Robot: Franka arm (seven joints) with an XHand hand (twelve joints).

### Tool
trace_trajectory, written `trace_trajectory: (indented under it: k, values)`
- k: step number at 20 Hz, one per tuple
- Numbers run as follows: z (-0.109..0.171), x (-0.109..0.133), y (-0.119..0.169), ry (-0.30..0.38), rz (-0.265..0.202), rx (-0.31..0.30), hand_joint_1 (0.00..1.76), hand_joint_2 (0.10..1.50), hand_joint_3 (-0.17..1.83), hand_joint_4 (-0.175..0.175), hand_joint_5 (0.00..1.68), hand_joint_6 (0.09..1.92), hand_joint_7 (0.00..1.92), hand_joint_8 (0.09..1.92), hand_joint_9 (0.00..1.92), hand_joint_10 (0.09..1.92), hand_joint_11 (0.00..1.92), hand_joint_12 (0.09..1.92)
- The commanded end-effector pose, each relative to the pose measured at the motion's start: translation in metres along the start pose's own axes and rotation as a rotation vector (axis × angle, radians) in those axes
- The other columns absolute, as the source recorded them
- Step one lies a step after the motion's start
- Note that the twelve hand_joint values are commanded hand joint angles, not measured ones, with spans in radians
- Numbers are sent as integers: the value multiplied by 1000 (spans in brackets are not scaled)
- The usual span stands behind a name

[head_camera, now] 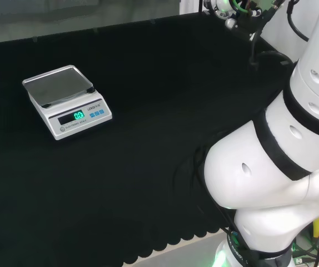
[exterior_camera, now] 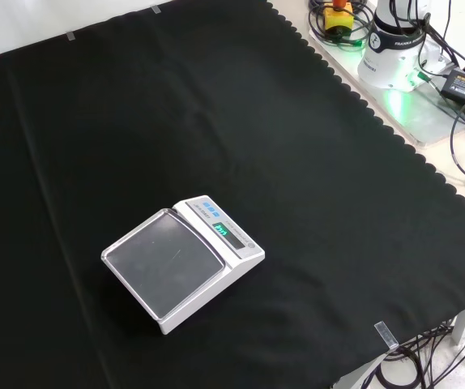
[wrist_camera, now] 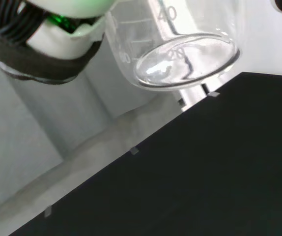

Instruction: Put the beaker on the electronic balance.

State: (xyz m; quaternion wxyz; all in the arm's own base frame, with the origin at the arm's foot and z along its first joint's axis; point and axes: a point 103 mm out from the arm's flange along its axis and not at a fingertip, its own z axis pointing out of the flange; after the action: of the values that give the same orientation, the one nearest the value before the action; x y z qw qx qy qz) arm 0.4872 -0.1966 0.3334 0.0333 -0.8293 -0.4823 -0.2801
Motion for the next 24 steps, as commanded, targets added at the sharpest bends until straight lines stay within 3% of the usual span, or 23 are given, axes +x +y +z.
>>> trace_trajectory:
  k: [1,7,12,19,24]
  values:
    - [-6,6,7,-33,64,-38,1168,589,806,-19,1271,752,1814,192,1866,146,1310,928]
    - [-15,17,11,-59,34,-36,1168,588,808,-20,1272,750,1816,190,1867,144,1311,927]
    - [-13,26,24,-77,-36,1,1168,586,810,-20,1273,749,1817,188,1868,142,1311,926]
    - [41,68,46,-169,-181,139,1169,585,812,-21,1274,748,1818,186,1869,140,1312,924]
    - [88,101,54,-190,-293,258,1169,584,813,-21,1275,747,1819,185,1870,139,1311,923]
